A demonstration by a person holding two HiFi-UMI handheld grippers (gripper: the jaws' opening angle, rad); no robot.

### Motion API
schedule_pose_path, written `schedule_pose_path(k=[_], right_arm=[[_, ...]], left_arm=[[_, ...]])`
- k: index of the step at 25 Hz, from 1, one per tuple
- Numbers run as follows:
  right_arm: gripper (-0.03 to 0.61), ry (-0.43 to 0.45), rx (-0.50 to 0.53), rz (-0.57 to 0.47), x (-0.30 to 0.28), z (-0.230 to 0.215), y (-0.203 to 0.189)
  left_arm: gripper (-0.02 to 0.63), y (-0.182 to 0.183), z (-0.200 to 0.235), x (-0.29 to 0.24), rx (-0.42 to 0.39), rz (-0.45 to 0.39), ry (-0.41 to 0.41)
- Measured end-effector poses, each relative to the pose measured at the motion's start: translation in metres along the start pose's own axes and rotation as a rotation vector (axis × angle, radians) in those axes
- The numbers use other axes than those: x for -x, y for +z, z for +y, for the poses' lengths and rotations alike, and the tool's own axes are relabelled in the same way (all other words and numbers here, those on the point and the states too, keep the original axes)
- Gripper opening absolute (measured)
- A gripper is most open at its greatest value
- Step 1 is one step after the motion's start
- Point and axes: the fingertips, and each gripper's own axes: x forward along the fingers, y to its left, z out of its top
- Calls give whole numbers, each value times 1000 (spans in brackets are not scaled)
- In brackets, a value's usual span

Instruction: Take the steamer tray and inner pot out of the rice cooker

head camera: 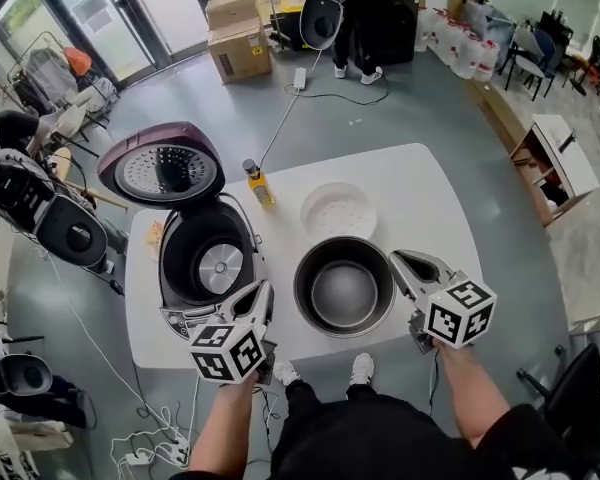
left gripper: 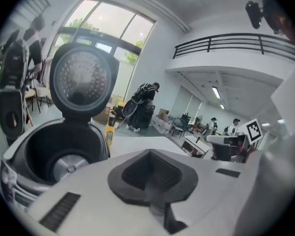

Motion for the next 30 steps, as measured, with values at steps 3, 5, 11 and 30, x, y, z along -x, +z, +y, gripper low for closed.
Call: schedule_pose_path(k=[3, 5, 11, 30], right_arm=[[12, 20, 186, -106, -2, 34, 38], [9, 20, 298, -161, -3, 56, 57], [0, -13, 512, -306, -5, 109, 95], [-2, -44, 544, -339, -41, 167, 107]], left_arm=[[-5, 36, -6, 14, -177, -101, 86], [-5, 57, -11, 27, -287, -166, 146], [-5, 97, -16, 66, -452, -294, 270], [-5, 108, 10, 95, -404, -383, 225]])
